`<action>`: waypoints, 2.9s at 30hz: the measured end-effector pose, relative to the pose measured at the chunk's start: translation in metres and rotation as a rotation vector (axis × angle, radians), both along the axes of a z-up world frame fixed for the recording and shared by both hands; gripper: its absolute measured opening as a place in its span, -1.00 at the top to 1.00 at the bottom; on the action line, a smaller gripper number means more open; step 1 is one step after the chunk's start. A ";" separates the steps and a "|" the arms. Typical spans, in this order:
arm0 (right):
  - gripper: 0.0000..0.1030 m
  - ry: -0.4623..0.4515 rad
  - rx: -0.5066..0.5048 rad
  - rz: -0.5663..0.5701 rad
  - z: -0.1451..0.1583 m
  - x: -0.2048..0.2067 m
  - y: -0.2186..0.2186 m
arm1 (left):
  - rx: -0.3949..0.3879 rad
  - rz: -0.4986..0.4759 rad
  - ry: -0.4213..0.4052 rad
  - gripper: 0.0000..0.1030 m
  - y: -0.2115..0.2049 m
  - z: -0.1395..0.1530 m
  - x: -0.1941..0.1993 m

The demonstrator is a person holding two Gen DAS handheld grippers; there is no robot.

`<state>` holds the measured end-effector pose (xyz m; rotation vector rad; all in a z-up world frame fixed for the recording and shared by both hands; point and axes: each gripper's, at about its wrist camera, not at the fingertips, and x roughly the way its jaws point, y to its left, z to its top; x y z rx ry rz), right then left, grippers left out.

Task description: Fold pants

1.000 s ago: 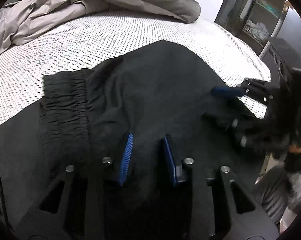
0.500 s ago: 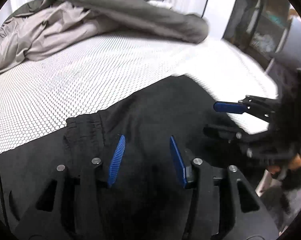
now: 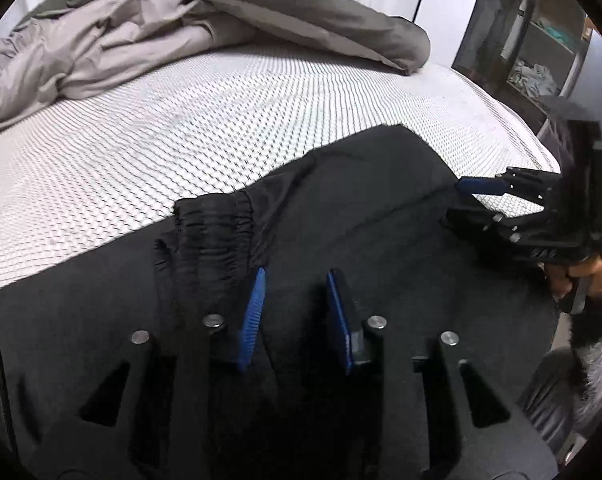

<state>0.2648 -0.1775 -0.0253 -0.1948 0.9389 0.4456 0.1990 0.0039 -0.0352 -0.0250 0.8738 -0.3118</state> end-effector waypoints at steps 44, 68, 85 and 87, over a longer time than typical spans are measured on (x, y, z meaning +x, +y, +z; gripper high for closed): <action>-0.24 -0.065 0.054 -0.051 0.025 0.022 0.040 | -0.110 -0.014 -0.071 0.11 0.008 0.034 -0.017; -0.30 -0.003 -0.152 0.131 -0.005 -0.050 0.104 | 0.030 -0.123 0.038 0.11 -0.030 0.002 -0.058; -0.32 -0.020 0.005 0.161 0.025 -0.112 0.104 | 0.044 -0.180 0.019 0.06 -0.043 0.018 -0.112; -0.31 -0.002 -0.103 0.188 0.008 -0.117 0.116 | 0.071 -0.194 0.021 0.06 -0.046 0.011 -0.110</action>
